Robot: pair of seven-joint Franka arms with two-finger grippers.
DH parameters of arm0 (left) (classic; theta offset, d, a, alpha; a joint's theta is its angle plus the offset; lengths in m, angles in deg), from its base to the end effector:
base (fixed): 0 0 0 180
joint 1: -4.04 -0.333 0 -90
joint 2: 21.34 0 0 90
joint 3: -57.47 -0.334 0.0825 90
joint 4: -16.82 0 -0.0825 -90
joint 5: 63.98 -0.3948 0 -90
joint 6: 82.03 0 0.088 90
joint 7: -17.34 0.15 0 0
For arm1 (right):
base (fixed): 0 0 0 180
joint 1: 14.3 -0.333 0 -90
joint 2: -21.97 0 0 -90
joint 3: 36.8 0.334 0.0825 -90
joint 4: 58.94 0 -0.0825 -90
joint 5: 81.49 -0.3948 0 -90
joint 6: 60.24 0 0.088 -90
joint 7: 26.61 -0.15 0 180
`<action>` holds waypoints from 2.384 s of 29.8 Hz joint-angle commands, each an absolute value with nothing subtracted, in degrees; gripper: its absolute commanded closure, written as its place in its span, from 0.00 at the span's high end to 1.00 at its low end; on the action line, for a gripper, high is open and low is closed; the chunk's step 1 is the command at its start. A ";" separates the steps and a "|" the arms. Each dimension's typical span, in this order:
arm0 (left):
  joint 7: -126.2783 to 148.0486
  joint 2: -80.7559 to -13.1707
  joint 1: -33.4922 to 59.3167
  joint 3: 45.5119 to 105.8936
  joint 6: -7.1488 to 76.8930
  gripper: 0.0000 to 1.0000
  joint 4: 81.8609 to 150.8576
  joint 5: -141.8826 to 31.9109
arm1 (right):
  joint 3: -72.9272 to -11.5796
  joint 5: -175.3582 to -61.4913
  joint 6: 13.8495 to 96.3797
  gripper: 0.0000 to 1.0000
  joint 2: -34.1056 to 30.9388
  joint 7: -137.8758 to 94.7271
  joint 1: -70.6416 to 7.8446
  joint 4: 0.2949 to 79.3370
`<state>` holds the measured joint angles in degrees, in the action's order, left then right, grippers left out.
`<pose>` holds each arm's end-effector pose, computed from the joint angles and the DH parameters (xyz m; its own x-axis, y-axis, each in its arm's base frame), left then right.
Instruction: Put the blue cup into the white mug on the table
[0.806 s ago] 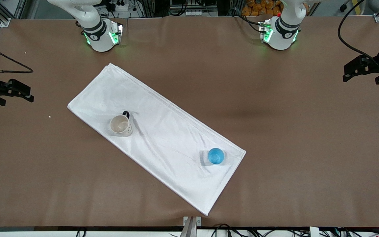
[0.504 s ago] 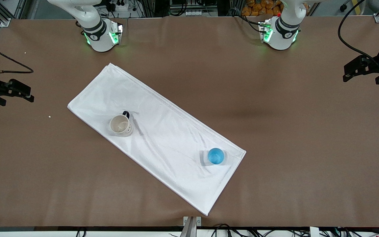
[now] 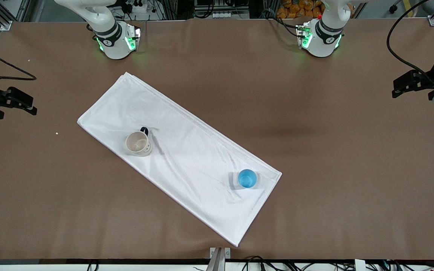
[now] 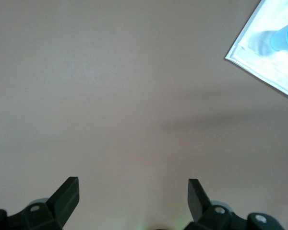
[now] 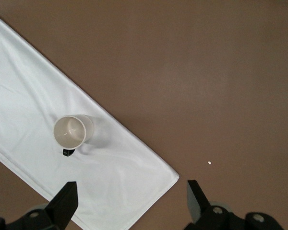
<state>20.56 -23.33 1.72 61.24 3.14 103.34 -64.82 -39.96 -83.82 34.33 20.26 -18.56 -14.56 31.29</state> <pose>0.5656 -0.0114 0.6019 0.9950 -0.0802 -0.0588 -0.0809 -0.9967 -0.0091 0.5841 -0.0234 0.5878 0.9949 0.0866 0.0509 0.0883 -0.9956 -0.0322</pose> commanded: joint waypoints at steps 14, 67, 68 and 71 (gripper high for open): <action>15.93 -28.37 0.17 61.59 6.12 1.00 102.96 -62.31 | -38.83 -84.66 33.36 1.00 20.39 -20.28 -13.86 30.71; -15.70 -53.42 21.87 61.95 38.46 1.00 100.85 -64.15 | -21.78 -84.30 80.03 1.00 13.62 -37.23 -17.20 68.85; -16.67 -53.86 22.31 61.95 39.34 1.00 100.85 -64.15 | -21.17 -84.22 80.03 1.00 13.62 -37.85 -17.20 69.02; -19.57 -55.35 23.90 62.04 41.98 1.00 100.85 -64.15 | -20.63 -84.13 80.47 1.00 13.53 -38.12 -17.20 69.55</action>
<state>-14.77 -52.63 21.52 62.34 38.77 102.39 -63.60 -22.13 -83.85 79.52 12.87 -35.96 -17.05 68.20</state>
